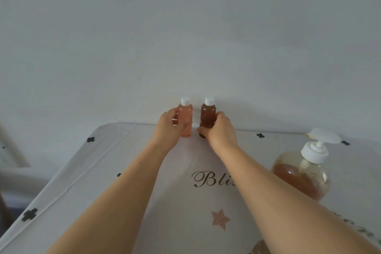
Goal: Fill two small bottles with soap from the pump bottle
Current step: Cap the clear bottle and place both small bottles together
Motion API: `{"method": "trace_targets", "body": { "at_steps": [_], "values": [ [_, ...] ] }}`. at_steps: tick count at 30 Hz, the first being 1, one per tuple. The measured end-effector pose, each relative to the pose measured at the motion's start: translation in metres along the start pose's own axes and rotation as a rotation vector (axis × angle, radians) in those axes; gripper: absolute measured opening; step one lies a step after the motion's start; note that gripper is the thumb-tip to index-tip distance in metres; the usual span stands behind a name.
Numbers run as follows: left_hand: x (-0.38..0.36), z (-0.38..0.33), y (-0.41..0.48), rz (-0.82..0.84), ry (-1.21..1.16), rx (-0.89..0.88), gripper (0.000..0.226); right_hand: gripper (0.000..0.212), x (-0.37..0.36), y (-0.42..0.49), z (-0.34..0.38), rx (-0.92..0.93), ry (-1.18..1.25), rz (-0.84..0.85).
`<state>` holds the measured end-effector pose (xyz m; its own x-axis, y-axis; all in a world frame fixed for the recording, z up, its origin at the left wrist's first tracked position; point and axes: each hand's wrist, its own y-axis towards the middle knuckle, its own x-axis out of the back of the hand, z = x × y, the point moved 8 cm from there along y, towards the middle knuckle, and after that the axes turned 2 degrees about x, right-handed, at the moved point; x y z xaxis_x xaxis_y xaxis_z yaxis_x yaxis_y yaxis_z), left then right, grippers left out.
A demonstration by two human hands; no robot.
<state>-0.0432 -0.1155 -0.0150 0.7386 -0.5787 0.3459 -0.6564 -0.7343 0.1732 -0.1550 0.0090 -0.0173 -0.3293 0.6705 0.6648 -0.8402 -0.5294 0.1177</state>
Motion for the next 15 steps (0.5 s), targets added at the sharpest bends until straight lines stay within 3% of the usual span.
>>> {"method": "trace_targets", "body": {
  "at_steps": [9,15],
  "values": [
    [-0.001,0.004,0.002,-0.035,0.011,0.015,0.036,0.058,-0.001,0.002,0.000,-0.049,-0.015,0.018],
    [-0.001,0.006,-0.007,-0.045,-0.015,0.076,0.059,0.052,0.009,-0.011,0.000,-0.047,-0.022,0.041]
  ]
}}
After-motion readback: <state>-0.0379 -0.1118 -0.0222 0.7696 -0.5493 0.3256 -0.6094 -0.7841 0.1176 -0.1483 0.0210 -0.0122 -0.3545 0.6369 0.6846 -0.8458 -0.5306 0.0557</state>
